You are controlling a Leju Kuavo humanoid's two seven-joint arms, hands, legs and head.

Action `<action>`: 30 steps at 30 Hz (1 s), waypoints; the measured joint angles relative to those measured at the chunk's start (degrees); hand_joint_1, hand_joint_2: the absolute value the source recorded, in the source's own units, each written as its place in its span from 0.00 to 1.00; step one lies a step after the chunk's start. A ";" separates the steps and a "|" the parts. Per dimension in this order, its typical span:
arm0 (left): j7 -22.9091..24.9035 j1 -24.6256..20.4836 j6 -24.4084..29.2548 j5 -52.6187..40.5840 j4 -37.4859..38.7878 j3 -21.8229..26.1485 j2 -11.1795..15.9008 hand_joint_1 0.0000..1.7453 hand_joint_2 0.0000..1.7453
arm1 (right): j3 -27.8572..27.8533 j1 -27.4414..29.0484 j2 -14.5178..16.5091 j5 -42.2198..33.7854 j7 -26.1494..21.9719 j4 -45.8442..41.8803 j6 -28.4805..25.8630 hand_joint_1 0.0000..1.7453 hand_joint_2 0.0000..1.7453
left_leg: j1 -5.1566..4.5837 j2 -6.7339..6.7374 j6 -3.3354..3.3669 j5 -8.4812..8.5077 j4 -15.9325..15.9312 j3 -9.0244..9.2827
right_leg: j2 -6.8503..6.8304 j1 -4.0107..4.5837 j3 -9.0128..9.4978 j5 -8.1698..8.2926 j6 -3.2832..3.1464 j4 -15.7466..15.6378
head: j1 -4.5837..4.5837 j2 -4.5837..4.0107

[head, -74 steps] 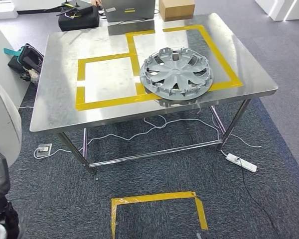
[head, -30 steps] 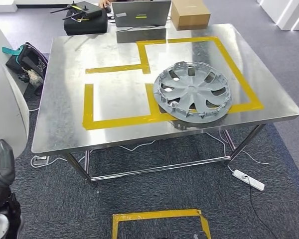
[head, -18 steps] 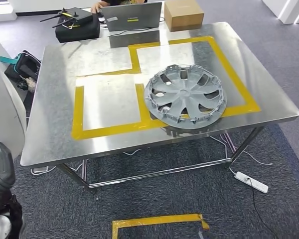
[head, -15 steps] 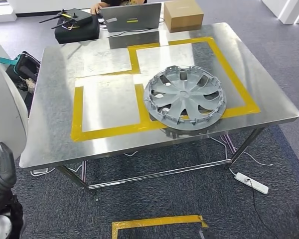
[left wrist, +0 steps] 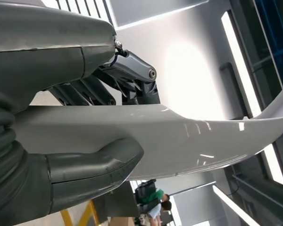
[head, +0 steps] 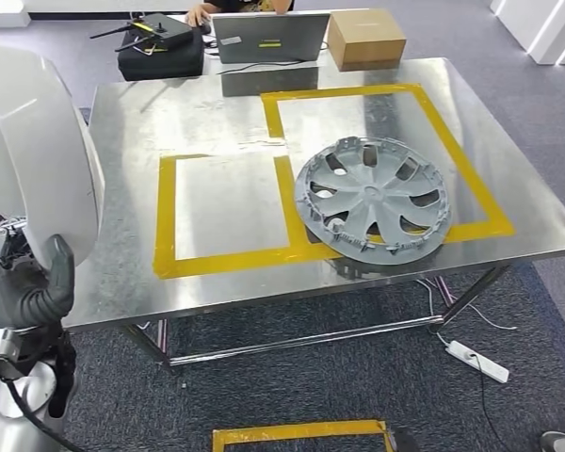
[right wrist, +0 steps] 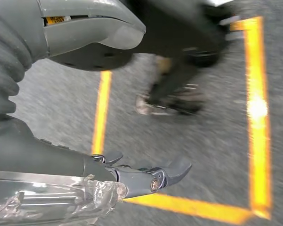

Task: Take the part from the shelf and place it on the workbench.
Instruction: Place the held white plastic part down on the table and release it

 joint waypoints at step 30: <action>7.31 -15.09 1.41 -7.78 24.53 -9.36 -0.72 1.00 1.00 | 1.24 -0.70 1.19 4.78 1.59 0.17 3.44 0.00 1.00 | -0.19 -0.23 -1.83 2.33 -0.32 -1.76 | 0.30 0.36 8.40 7.35 -2.37 -16.31 | -0.32 0.00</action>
